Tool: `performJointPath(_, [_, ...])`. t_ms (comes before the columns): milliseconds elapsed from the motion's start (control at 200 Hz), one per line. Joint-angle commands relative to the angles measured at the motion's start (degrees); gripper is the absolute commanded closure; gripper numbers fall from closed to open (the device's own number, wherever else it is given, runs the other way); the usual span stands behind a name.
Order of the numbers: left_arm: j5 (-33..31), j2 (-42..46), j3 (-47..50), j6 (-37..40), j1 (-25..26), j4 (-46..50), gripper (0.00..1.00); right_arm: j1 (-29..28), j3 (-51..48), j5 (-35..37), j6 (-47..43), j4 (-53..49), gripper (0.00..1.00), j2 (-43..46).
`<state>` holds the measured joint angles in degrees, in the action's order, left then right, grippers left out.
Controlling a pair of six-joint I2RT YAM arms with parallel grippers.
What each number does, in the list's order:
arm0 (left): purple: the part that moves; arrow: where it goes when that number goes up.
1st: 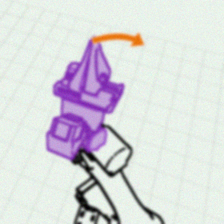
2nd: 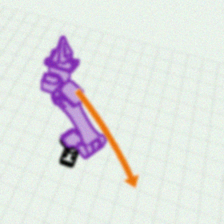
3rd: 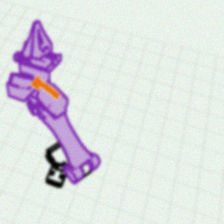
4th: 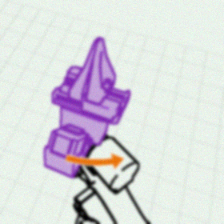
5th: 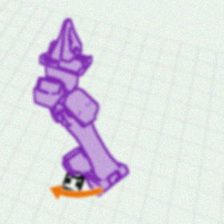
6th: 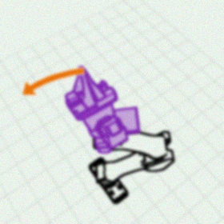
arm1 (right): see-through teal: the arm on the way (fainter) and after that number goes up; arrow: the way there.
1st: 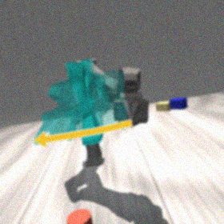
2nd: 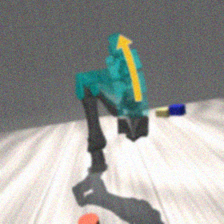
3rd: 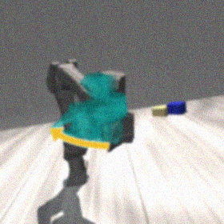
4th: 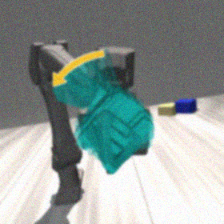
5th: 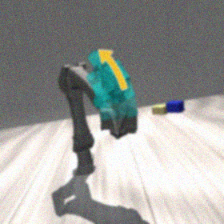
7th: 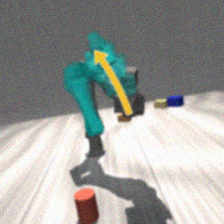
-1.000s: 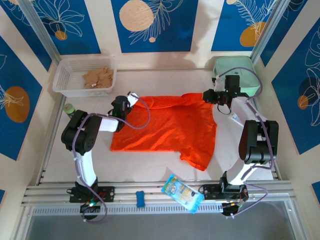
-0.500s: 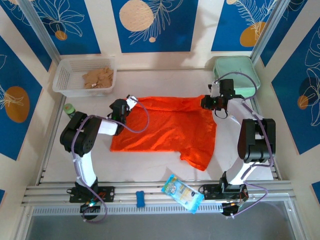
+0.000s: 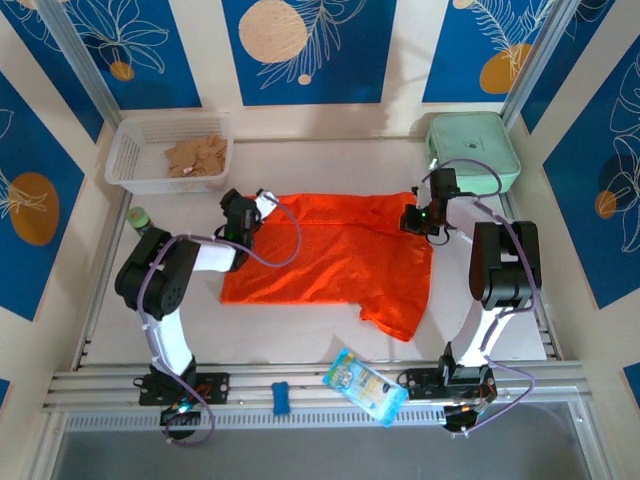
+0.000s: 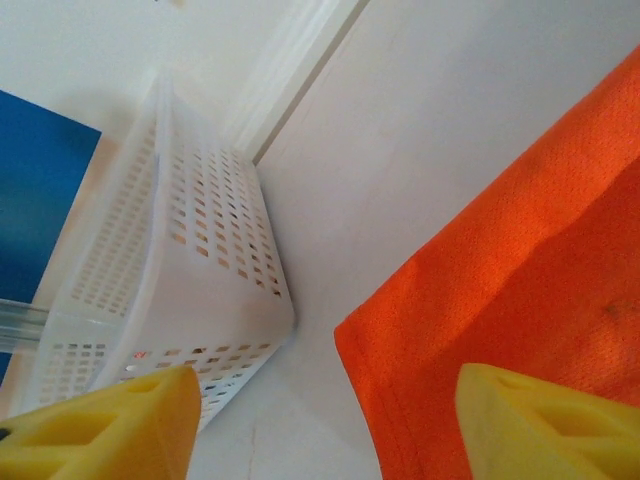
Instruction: Fold and stack the t-shirts
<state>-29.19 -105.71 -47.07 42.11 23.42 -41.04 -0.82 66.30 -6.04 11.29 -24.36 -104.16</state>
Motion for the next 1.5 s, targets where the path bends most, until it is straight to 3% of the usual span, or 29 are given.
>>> performJointPath(0, [-0.6,3.5,-0.8,0.5,1.6,1.3,0.21,-0.5,0.3,0.2,0.7,-2.0,0.83,0.5])
performJointPath(90, [-1.5,5.1,-2.1,0.8,2.4,1.6,0.09,-0.5,-0.4,0.3,0.7,-2.3,0.71,1.6])
performJointPath(160, [-2.4,6.4,-3.4,0.8,2.9,2.2,0.00,-0.6,-0.9,0.1,0.8,-2.5,0.68,2.3])
performJointPath(475, [-8.7,14.0,-7.3,-3.3,3.7,7.5,0.01,-0.6,-3.7,-3.6,2.3,-3.2,0.68,5.4])
performJointPath(675, [-12.3,21.7,-9.2,-9.3,3.9,18.3,0.01,-0.6,-4.3,-4.2,2.5,-6.1,0.65,6.3])
performJointPath(1026, [-12.7,35.0,-10.2,-23.3,3.9,36.8,0.01,-1.6,-2.4,-8.0,3.2,-13.1,0.56,6.8])
performJointPath(1336, [-8.1,42.8,-11.1,-34.4,3.9,50.2,0.01,-1.5,8.8,-4.9,2.9,-19.8,0.53,6.8])
performJointPath(1496, [-7.3,43.8,-11.5,-37.0,3.9,53.4,0.01,-0.8,20.7,-5.3,1.1,-22.1,0.57,-2.7])
